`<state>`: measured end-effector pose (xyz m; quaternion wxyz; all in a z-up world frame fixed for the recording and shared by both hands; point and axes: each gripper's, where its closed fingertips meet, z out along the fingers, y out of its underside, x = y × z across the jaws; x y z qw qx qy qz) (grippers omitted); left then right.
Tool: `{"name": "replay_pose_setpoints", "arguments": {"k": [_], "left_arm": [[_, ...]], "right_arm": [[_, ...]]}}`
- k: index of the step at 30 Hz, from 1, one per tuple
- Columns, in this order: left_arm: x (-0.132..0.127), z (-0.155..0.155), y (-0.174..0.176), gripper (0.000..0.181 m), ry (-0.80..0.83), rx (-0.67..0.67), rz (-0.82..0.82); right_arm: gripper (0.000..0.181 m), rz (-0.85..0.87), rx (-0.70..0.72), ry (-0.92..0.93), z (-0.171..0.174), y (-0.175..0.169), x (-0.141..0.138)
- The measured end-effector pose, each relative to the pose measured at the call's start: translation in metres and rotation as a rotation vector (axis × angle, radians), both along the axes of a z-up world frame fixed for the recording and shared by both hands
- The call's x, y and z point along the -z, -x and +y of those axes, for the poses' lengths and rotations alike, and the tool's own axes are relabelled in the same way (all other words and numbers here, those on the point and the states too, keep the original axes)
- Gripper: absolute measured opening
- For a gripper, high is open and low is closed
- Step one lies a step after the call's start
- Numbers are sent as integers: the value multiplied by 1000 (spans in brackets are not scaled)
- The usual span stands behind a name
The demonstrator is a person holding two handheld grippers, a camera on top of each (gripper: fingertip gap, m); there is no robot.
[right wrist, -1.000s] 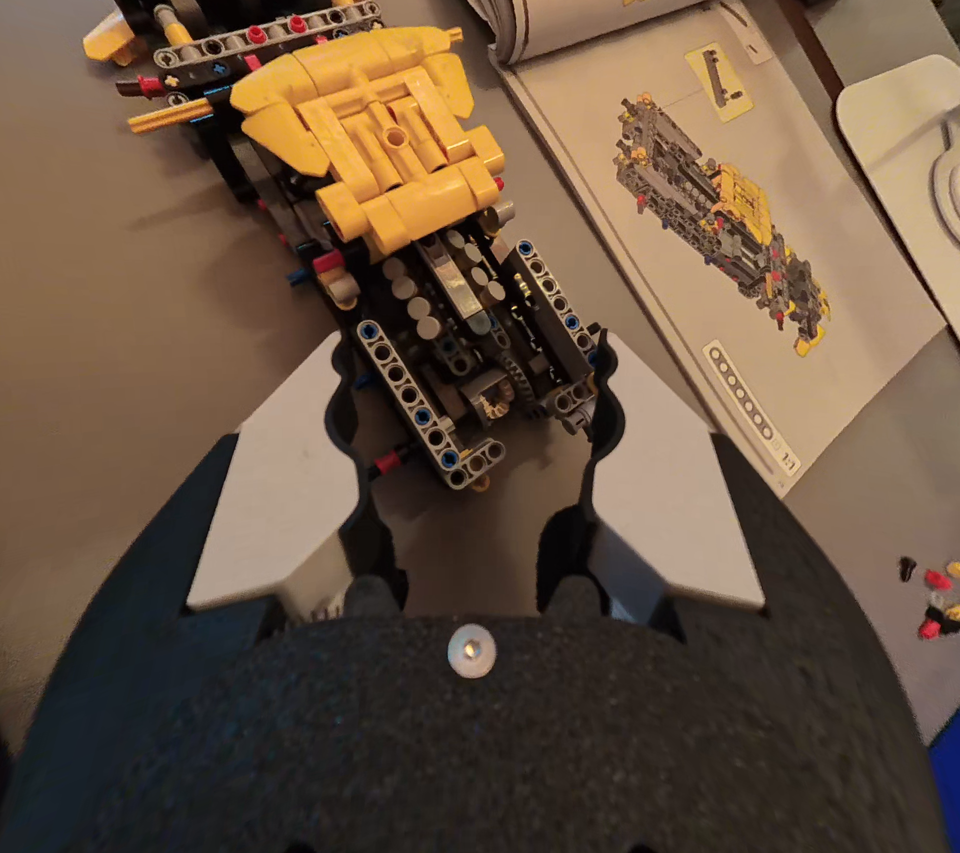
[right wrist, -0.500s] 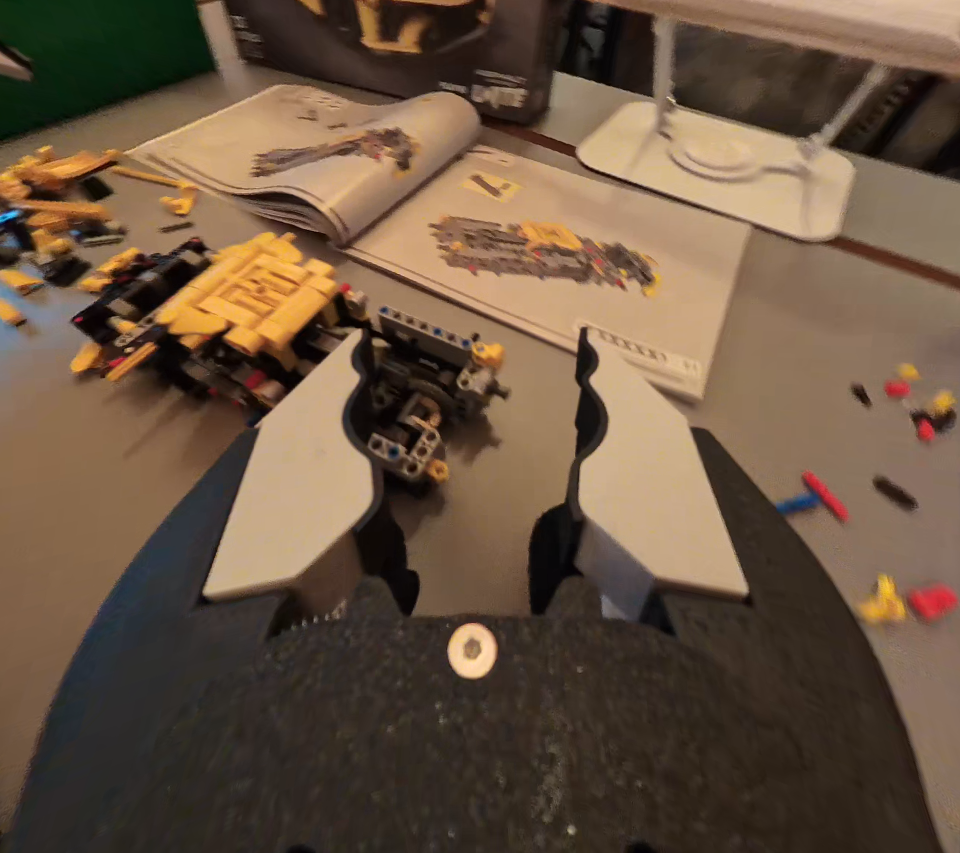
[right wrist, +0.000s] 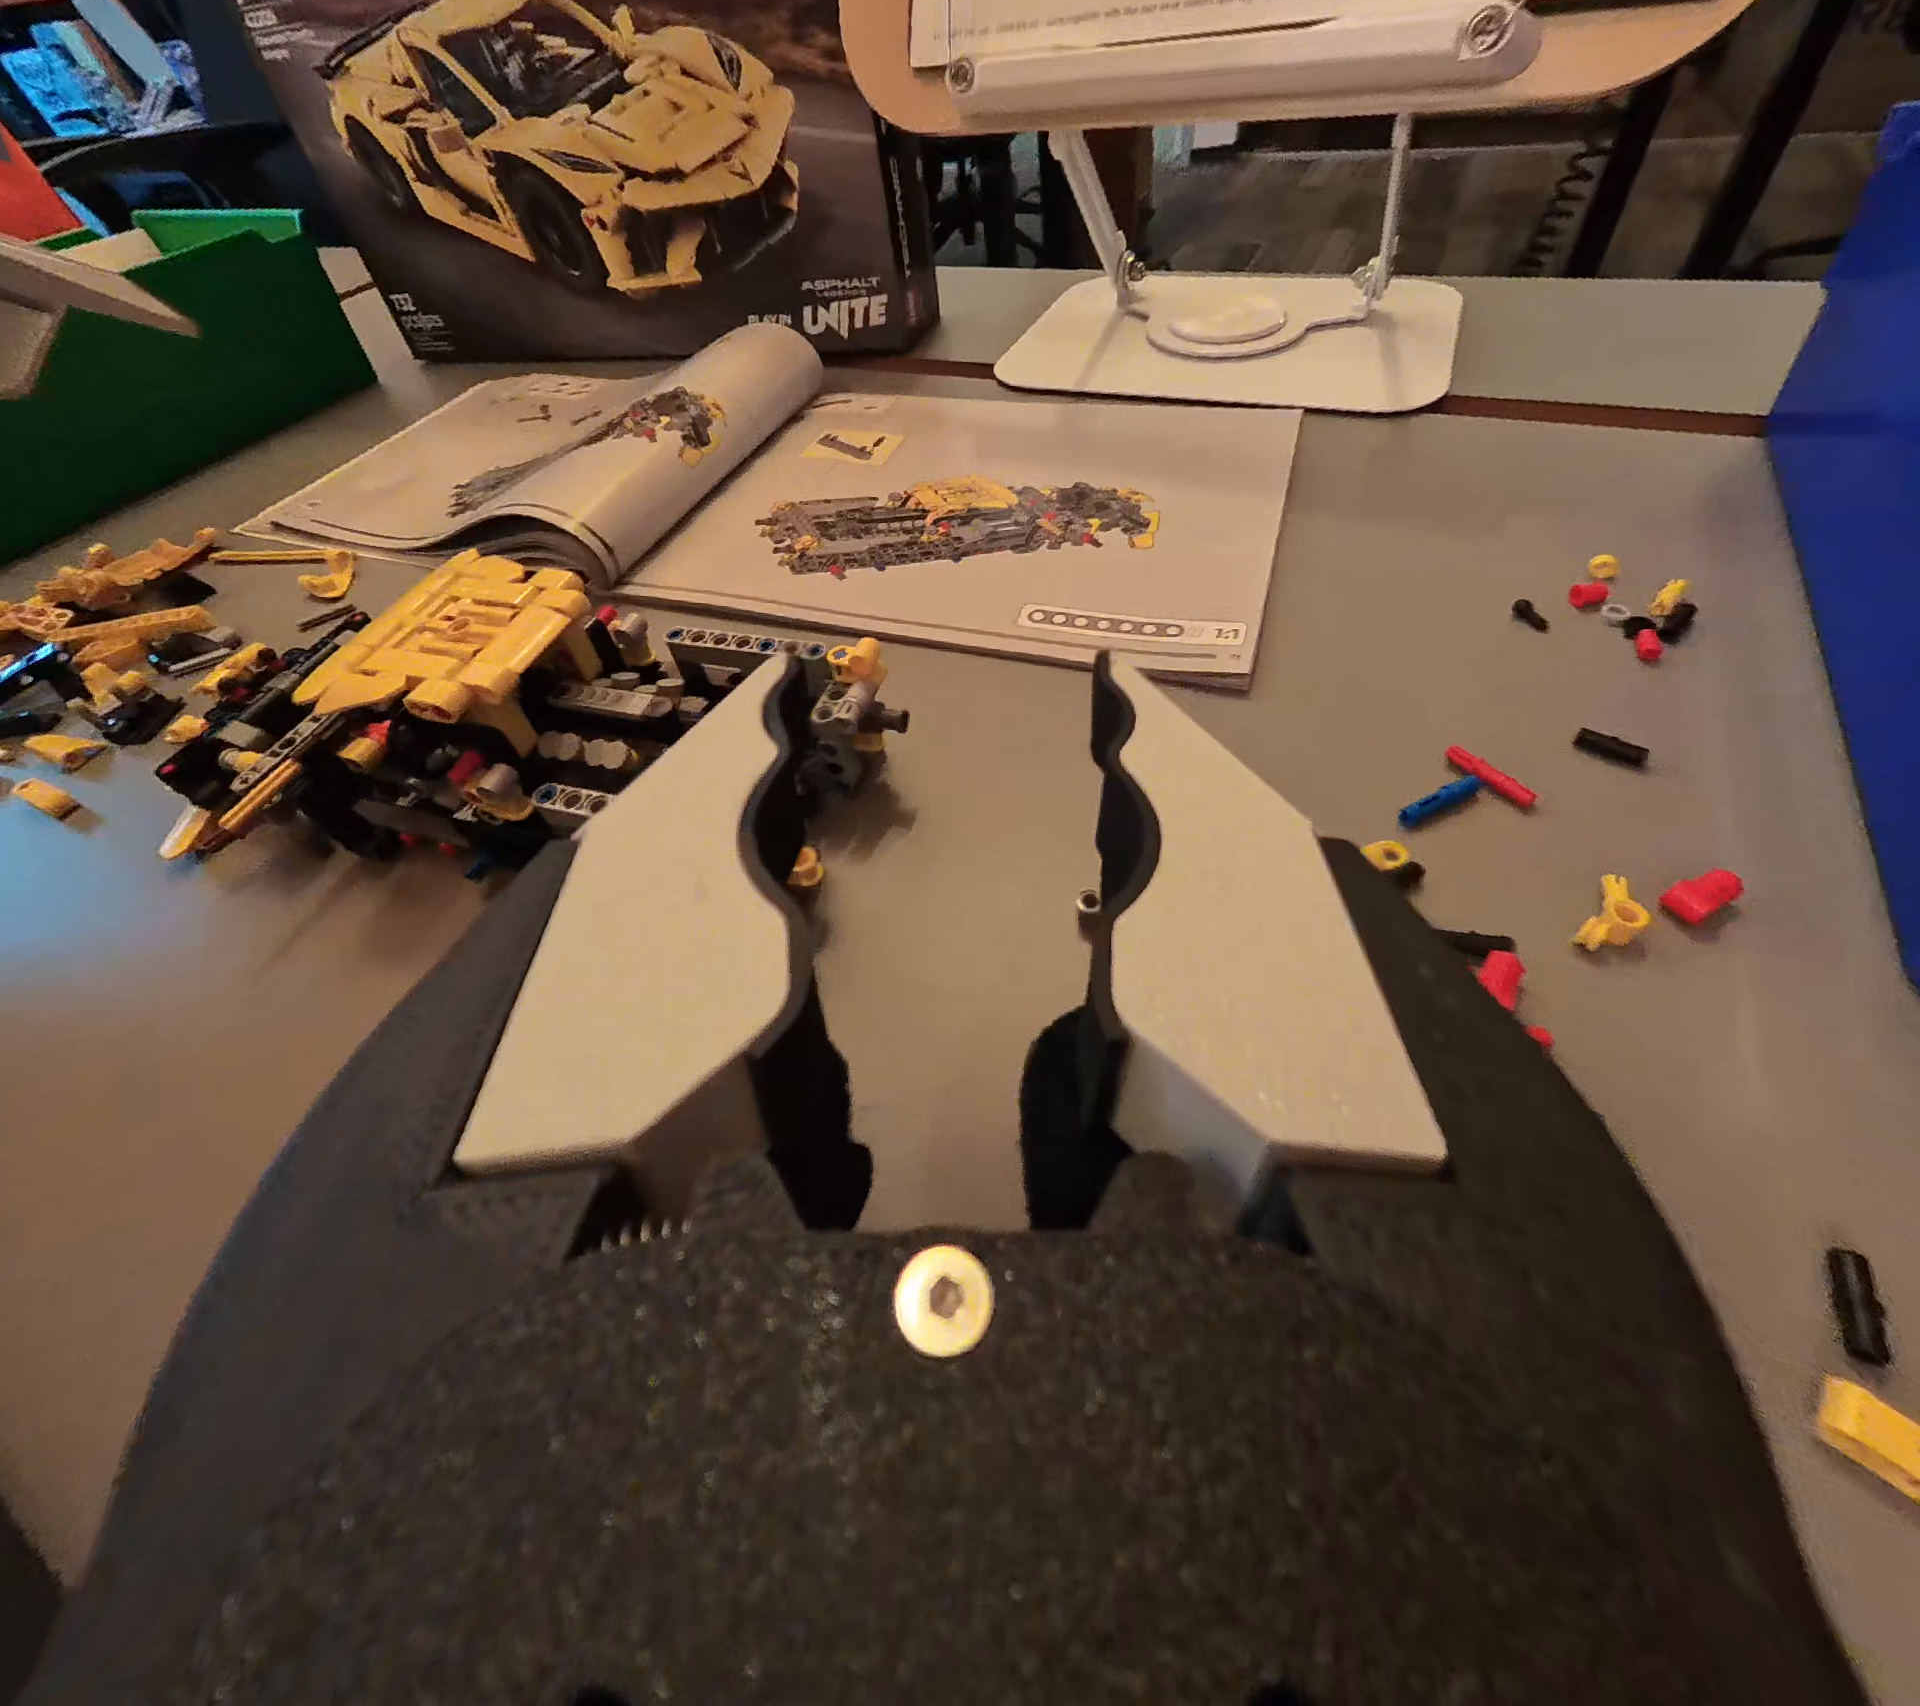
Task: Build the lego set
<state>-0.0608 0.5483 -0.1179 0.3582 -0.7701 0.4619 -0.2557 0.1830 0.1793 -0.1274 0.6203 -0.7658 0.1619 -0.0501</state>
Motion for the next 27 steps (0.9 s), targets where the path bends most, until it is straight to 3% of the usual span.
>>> {"name": "replay_pose_setpoints", "arguments": {"k": [10, 14, 17, 21, 27], "left_arm": [[-8, -40, 34, 49, -54, 200, 63], [7, -68, 64, 49, -114, 356, 141], [23, -95, 88, 48, -13, 431, 164], [40, -109, 127, 48, -2, 447, 222], [56, -98, 163, 45, -16, 347, 275]], "right_arm": [[54, -98, -65, 98, 12, 16, 11], [53, -80, -72, 91, 12, 16, 12], [51, -76, -63, 90, 12, 14, 12], [50, -74, -50, 97, 11, 10, 14], [48, -80, -44, 132, 17, 6, 21]]}}
